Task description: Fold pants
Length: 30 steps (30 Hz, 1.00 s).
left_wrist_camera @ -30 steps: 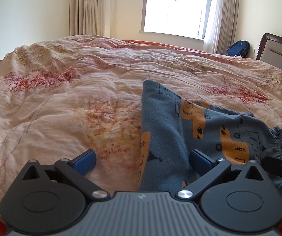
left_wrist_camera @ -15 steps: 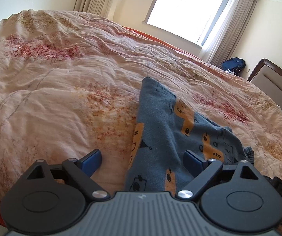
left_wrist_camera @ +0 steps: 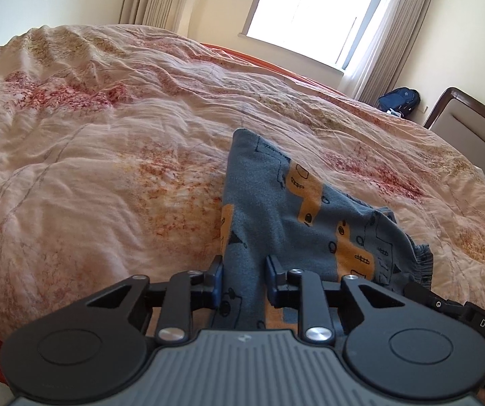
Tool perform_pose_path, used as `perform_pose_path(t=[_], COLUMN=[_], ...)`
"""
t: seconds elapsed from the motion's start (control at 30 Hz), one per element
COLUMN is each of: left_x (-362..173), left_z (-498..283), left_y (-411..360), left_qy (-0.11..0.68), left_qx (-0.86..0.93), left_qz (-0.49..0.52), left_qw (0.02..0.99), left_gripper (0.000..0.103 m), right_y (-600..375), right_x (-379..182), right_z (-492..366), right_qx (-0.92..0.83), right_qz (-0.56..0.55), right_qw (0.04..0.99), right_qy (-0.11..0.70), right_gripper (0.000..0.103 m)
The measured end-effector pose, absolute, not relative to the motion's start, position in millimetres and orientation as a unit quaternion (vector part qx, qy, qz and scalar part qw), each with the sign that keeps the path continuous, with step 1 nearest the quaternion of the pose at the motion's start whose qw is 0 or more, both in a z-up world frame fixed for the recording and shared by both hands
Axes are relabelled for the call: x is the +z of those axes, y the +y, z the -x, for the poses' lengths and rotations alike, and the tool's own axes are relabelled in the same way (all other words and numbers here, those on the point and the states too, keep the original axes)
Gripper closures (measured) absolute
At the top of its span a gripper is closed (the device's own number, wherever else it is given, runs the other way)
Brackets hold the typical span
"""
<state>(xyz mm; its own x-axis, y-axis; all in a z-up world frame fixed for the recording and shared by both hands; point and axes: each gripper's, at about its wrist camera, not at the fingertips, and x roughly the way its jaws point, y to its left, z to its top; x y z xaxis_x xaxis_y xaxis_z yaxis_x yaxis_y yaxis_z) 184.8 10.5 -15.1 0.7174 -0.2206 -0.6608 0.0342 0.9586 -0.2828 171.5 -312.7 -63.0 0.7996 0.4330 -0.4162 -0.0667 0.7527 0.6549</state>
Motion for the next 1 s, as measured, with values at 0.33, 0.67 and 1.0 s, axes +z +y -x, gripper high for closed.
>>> perform_pose_path(t=[0.33, 0.67, 1.0], left_x=[11, 46, 46], left_z=[-178, -195, -275], left_y=[-8, -21, -6], left_qy=[0.337, 0.268, 0.199], left_qx=[-0.079, -0.104, -0.117], left_qz=[0.064, 0.017, 0.055], left_qw=[0.936, 0.958, 0.971], left_gripper=[0.088, 0.088, 0.088], right_y=[-299, -290, -282], right_x=[-33, 5, 22], right_z=[-157, -184, -265], right_qx=[0.15, 0.162, 0.164], right_qz=[-0.255, -0.204, -0.188], right_qw=[0.924, 0.949, 0.96], right_qy=[0.241, 0.177, 0.131], right_gripper=[0.083, 0.085, 0.085])
